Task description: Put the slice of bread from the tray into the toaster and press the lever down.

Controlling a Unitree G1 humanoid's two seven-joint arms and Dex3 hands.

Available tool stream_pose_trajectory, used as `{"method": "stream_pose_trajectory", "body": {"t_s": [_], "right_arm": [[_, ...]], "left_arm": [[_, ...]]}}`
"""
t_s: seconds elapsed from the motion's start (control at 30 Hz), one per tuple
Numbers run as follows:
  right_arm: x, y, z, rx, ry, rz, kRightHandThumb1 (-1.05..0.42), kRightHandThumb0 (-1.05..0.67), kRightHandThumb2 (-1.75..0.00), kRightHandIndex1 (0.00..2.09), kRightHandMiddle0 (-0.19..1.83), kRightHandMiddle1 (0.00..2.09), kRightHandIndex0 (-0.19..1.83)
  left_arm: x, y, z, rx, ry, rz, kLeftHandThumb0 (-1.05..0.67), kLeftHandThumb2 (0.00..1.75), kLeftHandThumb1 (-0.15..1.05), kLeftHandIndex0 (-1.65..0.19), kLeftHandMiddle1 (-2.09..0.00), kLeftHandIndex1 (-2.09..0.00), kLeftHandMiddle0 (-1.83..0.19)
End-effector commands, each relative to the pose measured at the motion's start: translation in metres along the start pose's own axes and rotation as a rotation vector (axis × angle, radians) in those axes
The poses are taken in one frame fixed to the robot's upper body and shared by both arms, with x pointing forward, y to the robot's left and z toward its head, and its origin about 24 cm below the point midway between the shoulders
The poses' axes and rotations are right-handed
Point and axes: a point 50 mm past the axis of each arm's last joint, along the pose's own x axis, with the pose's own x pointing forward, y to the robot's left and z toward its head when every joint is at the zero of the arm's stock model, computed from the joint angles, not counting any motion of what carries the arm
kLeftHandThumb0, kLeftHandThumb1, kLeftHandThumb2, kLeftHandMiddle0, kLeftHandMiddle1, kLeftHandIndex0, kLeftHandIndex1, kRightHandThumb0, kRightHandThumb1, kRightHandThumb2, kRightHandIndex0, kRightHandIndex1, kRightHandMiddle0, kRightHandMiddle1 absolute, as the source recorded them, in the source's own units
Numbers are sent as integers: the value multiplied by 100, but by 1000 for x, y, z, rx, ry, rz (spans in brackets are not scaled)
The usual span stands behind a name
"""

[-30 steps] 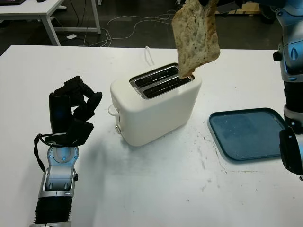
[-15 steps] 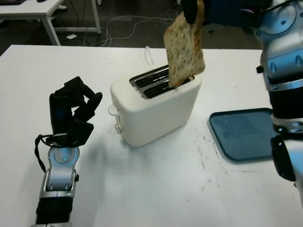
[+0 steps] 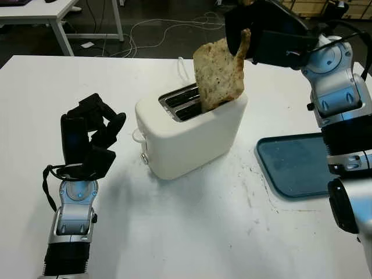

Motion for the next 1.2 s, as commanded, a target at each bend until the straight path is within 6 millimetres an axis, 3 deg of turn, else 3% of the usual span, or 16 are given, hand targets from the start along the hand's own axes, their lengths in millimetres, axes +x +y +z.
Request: {"method": "stream_pose_trajectory", "body": {"t_s": [0.0, 0.27, 0.43, 0.77, 0.93, 1.17], "right_arm": [[-8, -6, 1, -38, -22, 4, -92, -23, -38, 175, 67, 175, 97], [-21, -24, 9, -177, -50, 22, -92, -19, -32, 175, 74, 175, 99], [-21, -21, 14, -292, -29, 21, -92, -24, -33, 175, 70, 175, 94], [-30, -5, 27, -572, -59, 95, -92, -36, -26, 175, 79, 175, 103], [-38, 2, 32, -602, -80, 169, -92, -43, -29, 175, 80, 175, 108], [-48, 7, 39, -429, -52, 253, -92, -42, -37, 175, 87, 175, 114]], "left_arm": [[-1, 0, 1, -10, 5, 2, -78, 35, 92, -105, -166, -168, -130], [-1, 0, 0, -1, 2, -2, -78, 36, 92, -105, -165, -169, -130], [-1, 0, 0, -1, 0, -1, -78, 35, 92, -105, -165, -169, -130], [-2, 0, -1, -6, 1, 0, -78, 35, 92, -105, -165, -168, -129], [-2, 0, 0, 7, -1, 4, -78, 36, 92, -103, -167, -171, -128], [-2, 2, 0, -4, -5, 7, -77, 36, 92, -103, -168, -172, -129]]}}
